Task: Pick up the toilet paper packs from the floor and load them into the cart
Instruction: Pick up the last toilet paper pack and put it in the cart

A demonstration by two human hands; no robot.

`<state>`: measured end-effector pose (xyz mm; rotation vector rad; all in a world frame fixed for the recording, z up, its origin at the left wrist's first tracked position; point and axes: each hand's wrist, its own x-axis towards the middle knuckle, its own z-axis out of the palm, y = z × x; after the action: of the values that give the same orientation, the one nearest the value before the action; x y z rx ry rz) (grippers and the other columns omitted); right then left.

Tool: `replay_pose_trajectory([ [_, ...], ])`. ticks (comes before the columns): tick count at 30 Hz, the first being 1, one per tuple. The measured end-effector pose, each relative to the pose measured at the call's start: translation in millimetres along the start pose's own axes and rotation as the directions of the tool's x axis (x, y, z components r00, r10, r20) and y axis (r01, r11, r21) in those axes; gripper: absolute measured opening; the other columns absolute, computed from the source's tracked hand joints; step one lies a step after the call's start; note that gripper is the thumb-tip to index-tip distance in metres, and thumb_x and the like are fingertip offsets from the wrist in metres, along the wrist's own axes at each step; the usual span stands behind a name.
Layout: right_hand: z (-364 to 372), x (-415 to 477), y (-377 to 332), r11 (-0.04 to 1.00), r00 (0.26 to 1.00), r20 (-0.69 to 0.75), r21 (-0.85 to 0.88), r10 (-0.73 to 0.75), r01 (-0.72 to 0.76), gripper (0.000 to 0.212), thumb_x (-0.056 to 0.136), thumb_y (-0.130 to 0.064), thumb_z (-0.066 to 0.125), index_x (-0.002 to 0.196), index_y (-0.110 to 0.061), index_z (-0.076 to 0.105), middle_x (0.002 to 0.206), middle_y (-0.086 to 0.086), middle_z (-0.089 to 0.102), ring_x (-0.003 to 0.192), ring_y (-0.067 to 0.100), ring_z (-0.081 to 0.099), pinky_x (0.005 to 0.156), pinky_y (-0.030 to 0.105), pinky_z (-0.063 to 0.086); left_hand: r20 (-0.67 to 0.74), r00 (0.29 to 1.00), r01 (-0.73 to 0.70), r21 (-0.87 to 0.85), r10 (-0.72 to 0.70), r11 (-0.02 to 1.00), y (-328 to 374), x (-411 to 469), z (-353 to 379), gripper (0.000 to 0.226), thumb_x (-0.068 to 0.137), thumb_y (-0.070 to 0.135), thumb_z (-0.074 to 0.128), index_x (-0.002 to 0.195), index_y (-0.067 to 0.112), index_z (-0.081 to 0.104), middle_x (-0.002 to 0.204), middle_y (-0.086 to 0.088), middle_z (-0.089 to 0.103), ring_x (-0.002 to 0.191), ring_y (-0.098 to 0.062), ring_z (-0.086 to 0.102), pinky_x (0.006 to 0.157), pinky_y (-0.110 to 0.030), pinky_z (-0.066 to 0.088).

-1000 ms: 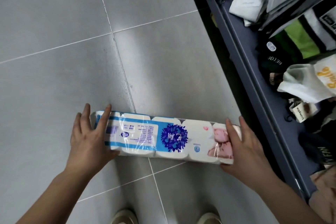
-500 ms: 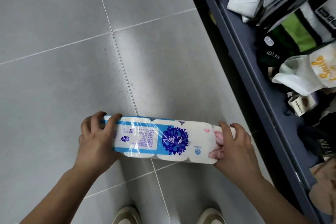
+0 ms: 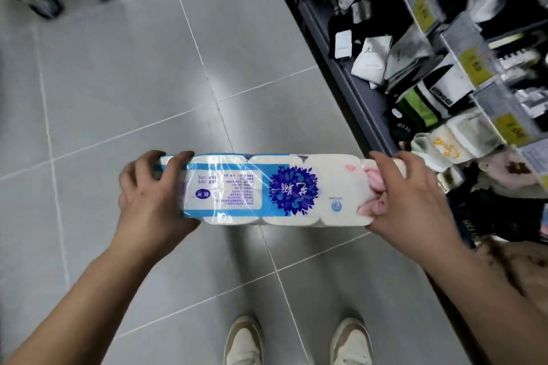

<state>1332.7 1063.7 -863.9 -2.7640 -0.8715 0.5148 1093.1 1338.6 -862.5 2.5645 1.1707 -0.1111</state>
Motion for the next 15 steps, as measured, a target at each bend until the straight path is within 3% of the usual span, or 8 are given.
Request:
replay_pose_trajectory([
  [6, -139, -31, -55, 0.998, 0.999, 0.016, -0.05, -0.045, 0.046, 0.116, 0.054, -0.036, 0.089, 0.155, -0.041, 0.032, 0.149, 0.006, 0.032, 0.129, 0.039, 0.04, 0.106, 0.055, 0.038, -0.055, 0.998, -0.004, -0.001, 0.004, 1.0, 26, -27, -150, 0.106, 0.054, 0.023, 0.093, 0.146, 0.038, 0.041, 0.146, -0.01, 0.034, 0.134, -0.039, 0.029, 0.102, -0.054, 0.043],
  [10, -245, -62, -91, 0.994, 0.995, -0.035, -0.069, -0.093, 0.09, 0.117, 0.05, -0.037, 0.089, 0.154, -0.041, 0.034, 0.146, 0.008, 0.034, 0.127, 0.043, 0.044, 0.104, 0.056, 0.044, -0.106, 0.994, -0.007, 0.001, 0.007, 1.0, 51, -57, -265, 0.111, 0.052, 0.025, 0.094, 0.15, 0.037, 0.042, 0.148, -0.012, 0.036, 0.138, -0.037, 0.029, 0.108, -0.049, 0.037],
  [15, -379, -107, -130, 0.985, 0.986, -0.055, -0.08, -0.159, 0.155, 0.119, 0.048, -0.038, 0.081, 0.155, -0.042, 0.028, 0.147, 0.004, 0.028, 0.129, 0.038, 0.039, 0.105, 0.051, 0.04, -0.171, 0.985, -0.013, -0.027, 0.008, 1.0, 84, -105, -400, 0.116, 0.05, 0.025, 0.097, 0.151, 0.041, 0.042, 0.148, -0.005, 0.033, 0.134, -0.029, 0.023, 0.114, -0.044, 0.031],
])
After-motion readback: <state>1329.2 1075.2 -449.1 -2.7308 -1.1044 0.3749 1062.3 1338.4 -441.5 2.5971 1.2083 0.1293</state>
